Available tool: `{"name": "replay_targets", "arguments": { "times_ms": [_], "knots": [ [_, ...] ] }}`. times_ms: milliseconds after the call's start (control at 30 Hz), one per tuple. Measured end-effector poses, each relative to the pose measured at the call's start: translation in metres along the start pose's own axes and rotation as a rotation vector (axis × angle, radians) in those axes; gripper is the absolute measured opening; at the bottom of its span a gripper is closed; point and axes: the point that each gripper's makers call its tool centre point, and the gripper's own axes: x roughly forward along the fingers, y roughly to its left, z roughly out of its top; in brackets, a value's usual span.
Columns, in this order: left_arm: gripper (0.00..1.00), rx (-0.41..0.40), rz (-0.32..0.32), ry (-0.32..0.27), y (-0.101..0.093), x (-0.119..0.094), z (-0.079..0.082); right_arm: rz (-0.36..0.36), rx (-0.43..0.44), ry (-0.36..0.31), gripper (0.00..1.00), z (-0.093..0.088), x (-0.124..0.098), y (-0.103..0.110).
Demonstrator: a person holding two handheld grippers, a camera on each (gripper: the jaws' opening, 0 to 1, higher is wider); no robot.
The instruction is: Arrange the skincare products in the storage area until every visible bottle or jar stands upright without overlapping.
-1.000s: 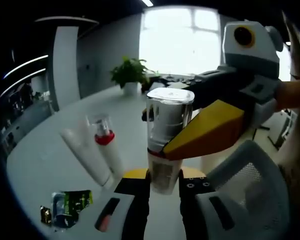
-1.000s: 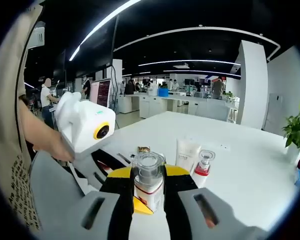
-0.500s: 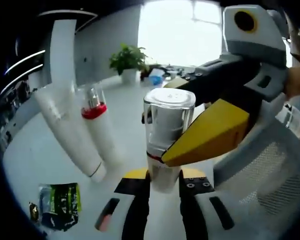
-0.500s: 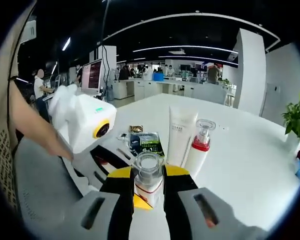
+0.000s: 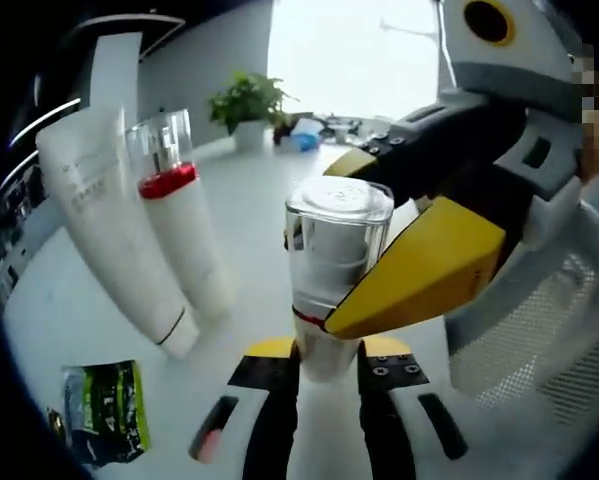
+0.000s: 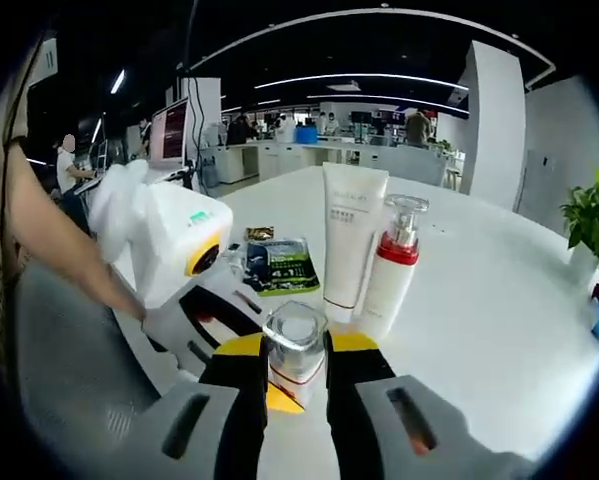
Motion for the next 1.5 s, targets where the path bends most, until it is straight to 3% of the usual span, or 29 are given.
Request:
{"name": "replay_targets", "arguments": {
  "times_ms": [233,667,1233,1500],
  "knots": [
    [0.19,0.003,-0.016,0.016,0.002,0.008,-0.006,-0.002,0.004,0.018,0.21,-0.007,0.005,-0.004],
    [0.19,-0.018,-0.027,-0.025,0.023,0.019,0.007,-0.023,0.005,-0.007,0.21,0.0,0.016,-0.027],
    [0.2,-0.023,-0.002,-0.038,0.055,0.037,0.021,-0.041,0.01,-0.044,0.21,0.011,0.037,-0.058],
    [0.2,-0.025,0.014,-0.037,0.059,0.039,0.023,-0.009,0.0,-0.059,0.21,0.013,0.039,-0.063]
  ]
}}
